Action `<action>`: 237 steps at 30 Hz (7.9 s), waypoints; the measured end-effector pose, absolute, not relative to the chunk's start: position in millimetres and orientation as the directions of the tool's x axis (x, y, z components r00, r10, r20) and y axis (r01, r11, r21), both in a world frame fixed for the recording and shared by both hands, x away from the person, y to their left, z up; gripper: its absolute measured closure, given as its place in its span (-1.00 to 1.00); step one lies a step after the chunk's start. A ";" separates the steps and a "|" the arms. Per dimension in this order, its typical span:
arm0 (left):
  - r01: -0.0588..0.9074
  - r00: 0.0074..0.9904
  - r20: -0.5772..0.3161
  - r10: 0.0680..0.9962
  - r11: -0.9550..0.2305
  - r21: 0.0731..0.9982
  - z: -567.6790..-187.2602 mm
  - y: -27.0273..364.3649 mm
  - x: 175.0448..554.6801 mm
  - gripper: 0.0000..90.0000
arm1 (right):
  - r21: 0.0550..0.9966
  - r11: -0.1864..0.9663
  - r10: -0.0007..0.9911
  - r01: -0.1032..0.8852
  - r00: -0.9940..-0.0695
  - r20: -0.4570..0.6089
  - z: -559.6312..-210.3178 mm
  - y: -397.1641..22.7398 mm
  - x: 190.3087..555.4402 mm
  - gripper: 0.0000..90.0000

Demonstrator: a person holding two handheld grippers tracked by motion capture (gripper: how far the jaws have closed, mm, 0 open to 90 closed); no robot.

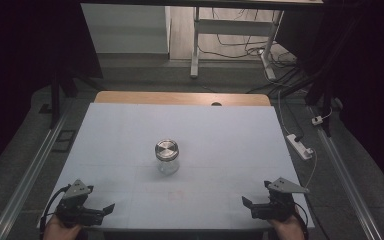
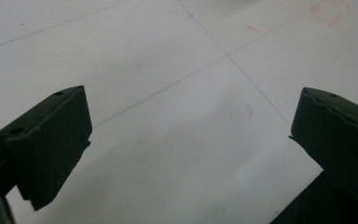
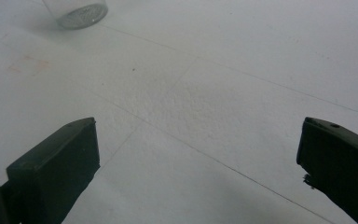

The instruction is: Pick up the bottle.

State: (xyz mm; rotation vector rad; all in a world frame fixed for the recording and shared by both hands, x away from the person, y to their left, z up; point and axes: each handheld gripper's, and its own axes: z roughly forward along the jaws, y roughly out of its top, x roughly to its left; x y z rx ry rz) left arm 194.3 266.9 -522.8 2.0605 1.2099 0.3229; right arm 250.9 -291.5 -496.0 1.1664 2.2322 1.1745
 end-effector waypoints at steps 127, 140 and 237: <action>0.493 0.771 -0.114 0.627 -0.473 0.731 -513.2 168.9 327.5 -1.00 | 0.749 0.486 0.701 0.449 -0.713 -0.028 -499.3 -275.3 249.6 -0.95; 0.455 0.799 -0.108 0.591 -0.477 0.752 -515.1 154.7 358.2 -1.00 | 0.748 0.492 0.693 0.446 -0.720 -0.026 -499.4 -275.1 249.7 -0.92; 0.227 0.950 -0.035 0.309 -0.611 0.758 -449.0 75.8 307.9 -0.67 | 0.775 0.449 0.697 0.445 -0.717 0.008 -497.7 -280.5 249.4 -0.95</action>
